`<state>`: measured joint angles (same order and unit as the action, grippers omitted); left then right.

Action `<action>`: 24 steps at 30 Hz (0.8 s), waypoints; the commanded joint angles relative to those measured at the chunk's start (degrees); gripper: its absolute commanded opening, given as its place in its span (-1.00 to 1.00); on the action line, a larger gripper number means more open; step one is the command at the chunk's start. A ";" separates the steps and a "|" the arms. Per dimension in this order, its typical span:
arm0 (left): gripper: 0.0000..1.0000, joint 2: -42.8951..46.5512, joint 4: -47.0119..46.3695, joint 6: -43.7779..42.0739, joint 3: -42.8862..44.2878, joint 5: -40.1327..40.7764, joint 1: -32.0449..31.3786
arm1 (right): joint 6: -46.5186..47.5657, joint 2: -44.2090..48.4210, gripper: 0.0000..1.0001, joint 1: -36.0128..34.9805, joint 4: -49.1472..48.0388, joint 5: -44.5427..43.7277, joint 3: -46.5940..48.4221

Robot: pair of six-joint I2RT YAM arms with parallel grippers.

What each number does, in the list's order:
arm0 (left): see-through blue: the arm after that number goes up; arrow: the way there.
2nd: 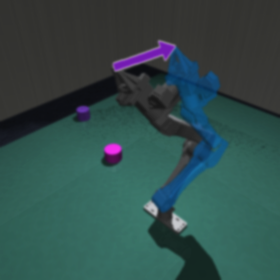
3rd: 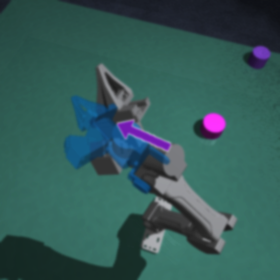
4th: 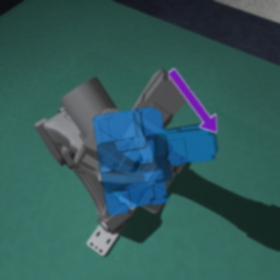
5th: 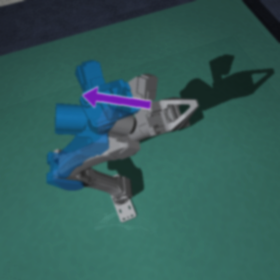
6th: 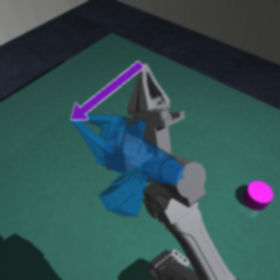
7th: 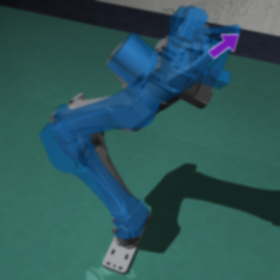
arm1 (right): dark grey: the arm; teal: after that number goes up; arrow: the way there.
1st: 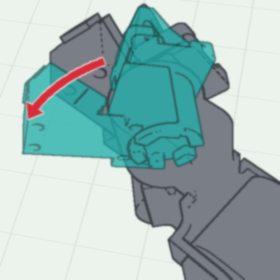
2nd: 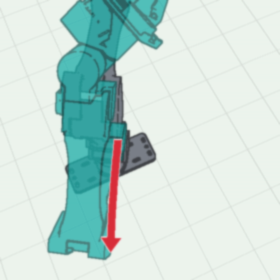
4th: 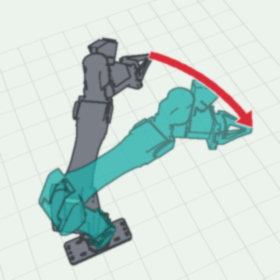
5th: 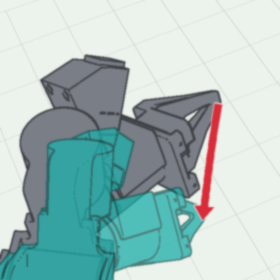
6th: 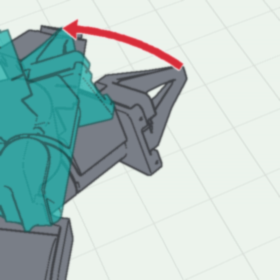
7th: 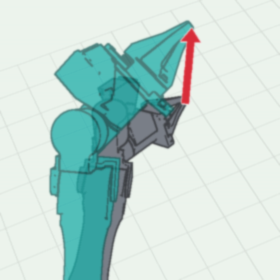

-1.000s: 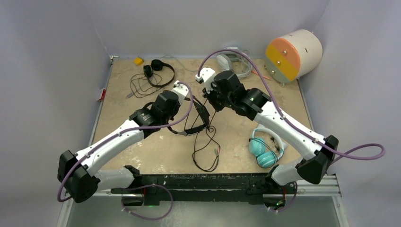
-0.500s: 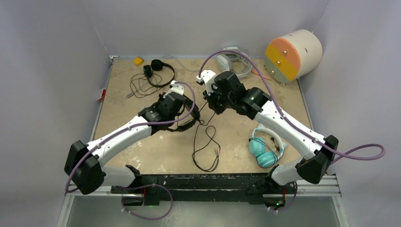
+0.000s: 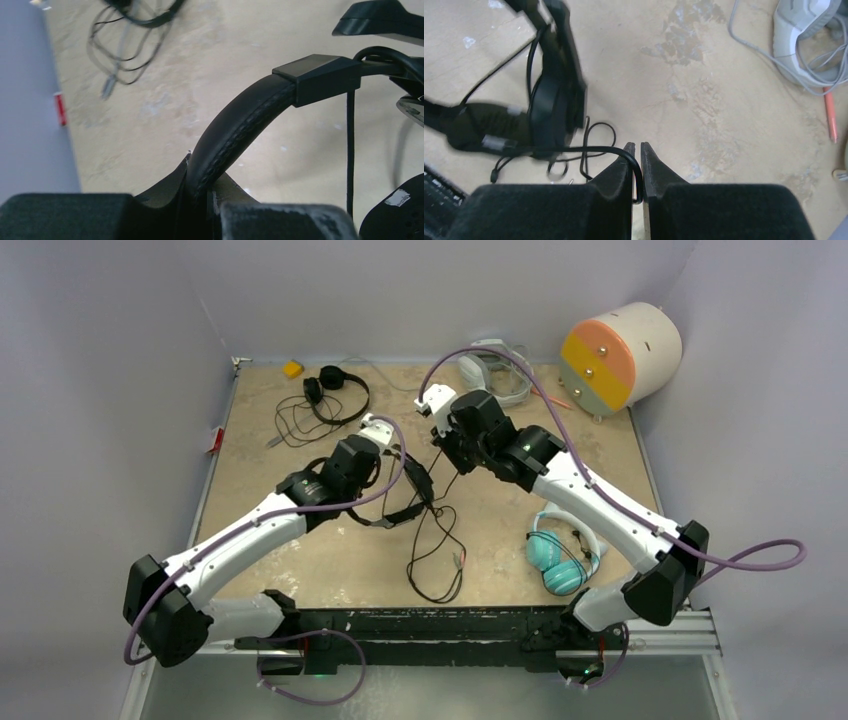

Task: Wrap the headphones
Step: Wrap the headphones cable around the headphones.

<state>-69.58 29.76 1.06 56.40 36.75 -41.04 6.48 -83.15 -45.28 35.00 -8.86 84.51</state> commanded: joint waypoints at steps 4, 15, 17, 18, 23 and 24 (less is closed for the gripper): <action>-1.00 8.07 -1.31 -10.12 -3.83 -29.02 -0.10 | 6.77 -2.59 -0.81 1.26 -10.64 -1.90 0.93; -1.00 5.17 -2.22 -11.68 -4.67 -51.44 -0.10 | 6.70 -2.25 -0.80 4.79 -17.51 7.50 -2.80; -1.00 4.77 -1.60 -10.83 -3.60 -51.58 -0.10 | 5.97 -2.10 -0.80 6.25 -18.32 9.51 -3.91; -1.00 5.02 -1.94 -10.31 -3.43 -51.30 -0.10 | 5.40 -2.10 -0.80 7.23 -18.93 11.22 -4.66; -1.00 6.73 -4.76 -5.59 -4.19 -47.25 0.12 | 1.14 -0.94 -0.80 11.95 -23.59 18.95 -10.67; -1.00 6.66 -4.61 -4.91 -3.93 -46.27 0.23 | 0.26 -0.21 -0.79 12.46 -25.55 20.75 -12.58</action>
<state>-65.21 25.26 -6.79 52.18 -6.92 -40.53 10.17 -86.56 -37.30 19.79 8.47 75.94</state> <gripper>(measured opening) 0.078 0.101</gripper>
